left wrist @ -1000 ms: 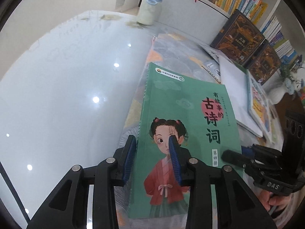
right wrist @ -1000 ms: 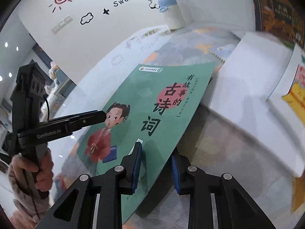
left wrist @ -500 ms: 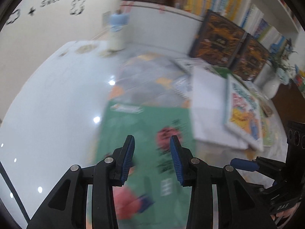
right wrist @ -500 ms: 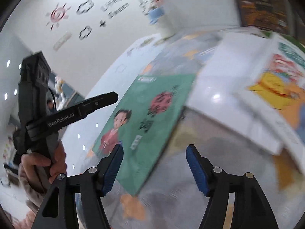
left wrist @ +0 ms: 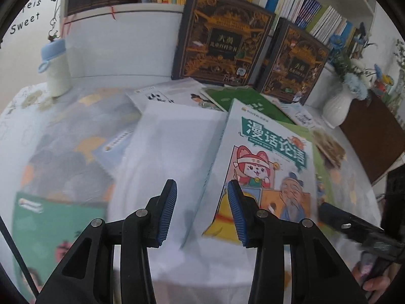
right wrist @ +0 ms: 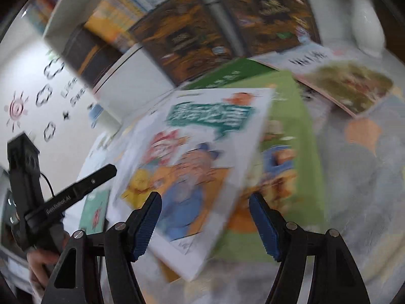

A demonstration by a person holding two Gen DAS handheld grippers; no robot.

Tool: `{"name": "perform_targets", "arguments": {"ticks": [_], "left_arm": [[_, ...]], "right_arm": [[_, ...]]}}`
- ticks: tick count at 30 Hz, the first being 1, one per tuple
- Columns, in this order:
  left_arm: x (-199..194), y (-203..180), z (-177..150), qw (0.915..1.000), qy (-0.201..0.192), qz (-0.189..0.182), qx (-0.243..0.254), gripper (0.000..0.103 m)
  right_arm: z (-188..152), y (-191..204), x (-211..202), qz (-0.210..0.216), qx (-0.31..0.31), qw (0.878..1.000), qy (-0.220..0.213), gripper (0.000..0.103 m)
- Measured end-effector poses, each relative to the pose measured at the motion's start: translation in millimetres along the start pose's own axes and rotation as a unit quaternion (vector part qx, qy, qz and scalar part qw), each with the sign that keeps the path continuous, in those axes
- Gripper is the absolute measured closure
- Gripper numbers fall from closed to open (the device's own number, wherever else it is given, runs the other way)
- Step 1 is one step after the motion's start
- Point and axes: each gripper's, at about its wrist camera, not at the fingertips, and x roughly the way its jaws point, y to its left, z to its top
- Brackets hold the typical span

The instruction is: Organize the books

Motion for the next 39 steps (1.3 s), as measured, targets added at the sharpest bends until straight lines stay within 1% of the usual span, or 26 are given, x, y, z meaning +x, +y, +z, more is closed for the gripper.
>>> {"name": "perform_targets", "arguments": {"ticks": [1,2,3,4,7,10,12,13,17,19,21,24,27,28,29,30,31,33,35,36,38,39], "left_arm": [[9,-3,-2,1.0,0.006,0.004,0.003,0.064],[15,-5,-5,0.9999,0.013,-0.001,0.005,0.063],[18,-7,-8,0.9999,0.01,-0.011,0.007,0.063],[17,-9,-9,0.9998,0.0,-0.013,0.012,0.063],[16,-15,-7,0.9992,0.016,-0.025,0.026,0.063],[15,-22,-10,0.9986,0.02,-0.032,0.036,0.063],[14,-25,-11,0.9984,0.026,-0.029,0.04,0.063],[13,-27,-12,0.9982,0.032,-0.03,0.041,0.063],[4,-32,-23,0.9961,0.061,-0.051,0.036,0.064],[-5,-36,-34,0.9944,0.077,-0.056,0.046,0.064],[-16,-40,-51,0.9922,0.094,-0.06,0.056,0.064],[-34,-34,-84,0.989,0.118,-0.082,0.036,0.064],[-43,-28,-107,0.983,0.142,-0.114,0.021,0.064],[-45,-26,-112,0.9813,0.146,-0.124,0.02,0.064],[-48,-25,-114,0.9813,0.144,-0.125,0.024,0.065],[-49,-24,-114,0.981,0.147,-0.124,0.027,0.067],[-48,-22,-113,0.9801,0.149,-0.128,0.027,0.068],[-43,-20,-109,0.9773,0.156,-0.141,0.027,0.068],[-37,-15,-102,0.9745,0.16,-0.156,0.017,0.069],[-34,-13,-100,0.9732,0.162,-0.162,0.011,0.07],[-30,-11,-97,0.9718,0.161,-0.172,0.0,0.07],[-28,-9,-96,0.9717,0.158,-0.175,-0.004,0.071]], "right_arm": [[1,-5,-2,0.012,0.005,1.0,-0.013,0.033],[2,-9,-2,0.019,0.004,1.0,-0.019,0.033],[3,-12,-2,0.027,0.003,0.999,-0.023,0.033],[5,-14,-2,0.034,0.004,0.999,-0.023,0.033],[11,-10,3,0.042,-0.006,0.999,-0.013,0.033],[8,-6,4,0.038,-0.014,0.999,-0.011,0.032],[8,-3,5,0.03,-0.018,0.999,-0.007,0.032],[8,-2,5,0.024,-0.021,0.999,-0.004,0.03],[6,-2,-1,0.001,-0.015,1.0,0.018,0.028],[2,-1,-6,-0.005,-0.009,0.999,0.034,0.028],[-8,1,-14,-0.007,-0.018,0.999,0.051,0.028],[-35,3,-30,-0.001,-0.034,0.996,0.085,0.028],[-62,-1,-43,0.026,-0.032,0.989,0.139,0.028],[-70,-4,-45,0.042,-0.022,0.985,0.166,0.029],[-80,-9,-47,0.066,-0.011,0.979,0.191,0.029],[-84,-11,-52,0.076,-0.013,0.978,0.194,0.03],[-87,-14,-56,0.074,-0.018,0.978,0.196,0.038],[-87,-23,-58,0.075,-0.012,0.978,0.196,0.047],[-84,-34,-53,0.102,0.011,0.976,0.19,0.048],[-83,-36,-52,0.109,0.016,0.976,0.187,0.049],[-78,-38,-47,0.118,0.021,0.977,0.179,0.051],[-76,-38,-45,0.115,0.018,0.977,0.176,0.054]]}}
